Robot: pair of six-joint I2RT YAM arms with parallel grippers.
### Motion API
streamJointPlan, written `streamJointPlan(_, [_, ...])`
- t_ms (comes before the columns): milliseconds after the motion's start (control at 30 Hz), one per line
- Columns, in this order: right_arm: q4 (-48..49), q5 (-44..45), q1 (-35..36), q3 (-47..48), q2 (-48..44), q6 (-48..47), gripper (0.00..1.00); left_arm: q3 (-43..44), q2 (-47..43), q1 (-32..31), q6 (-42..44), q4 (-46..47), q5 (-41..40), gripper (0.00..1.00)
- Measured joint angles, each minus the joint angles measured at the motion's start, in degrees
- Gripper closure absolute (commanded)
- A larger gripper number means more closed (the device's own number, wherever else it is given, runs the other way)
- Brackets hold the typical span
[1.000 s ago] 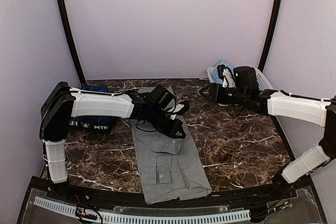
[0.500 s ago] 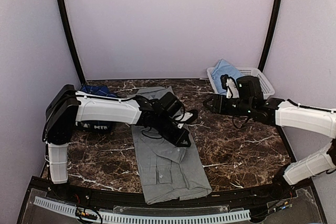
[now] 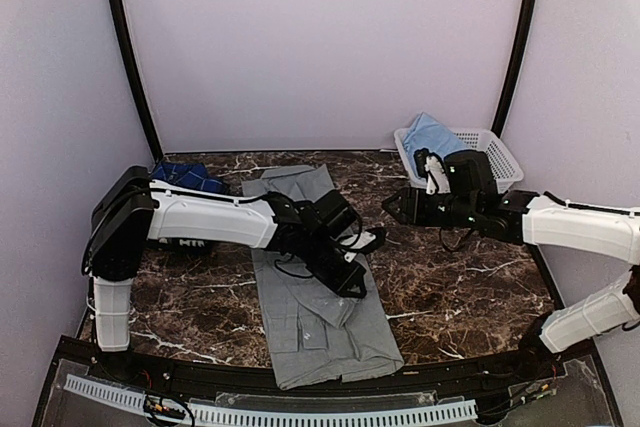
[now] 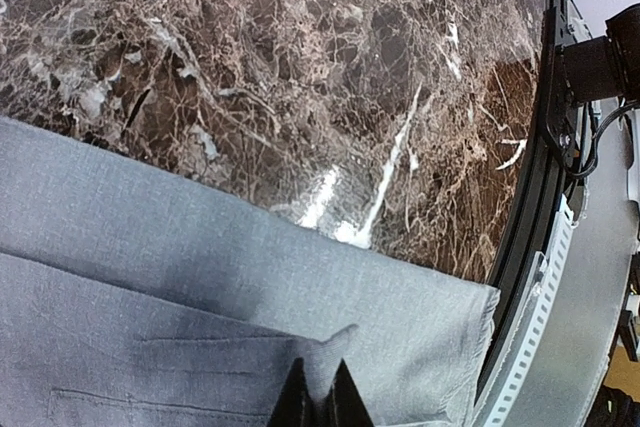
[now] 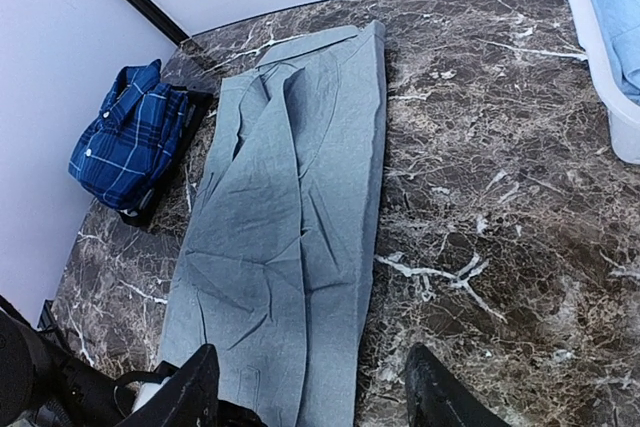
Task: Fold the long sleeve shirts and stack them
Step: Fold the 1/3-folded shirt at the center of the board.
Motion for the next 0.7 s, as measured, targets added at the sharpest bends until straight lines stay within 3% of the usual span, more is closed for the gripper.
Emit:
streamJointPlan(167, [-0.1,0.3,0.6,-0.1,0.0,0.2,0.39,0.0,0.0,-0.6,0.0,-0.2,0.0,0.92])
streamJointPlan(233, [-0.1,0.4,0.7,-0.2,0.0,0.2,0.4,0.0,0.0,-0.8,0.0,-0.2,0.0,0.76])
streamJointPlan(433, [-0.7,0.6,0.9,-0.8,0.0,0.2,0.39,0.0,0.0,-0.9,-0.7,-0.1,-0.9,0.45])
streamJointPlan(700, [-2.3,0.7,1.4,-2.1,0.0,0.1,0.39,-1.7,-1.4,-0.4,-3.1,1.3,-3.3,0.36])
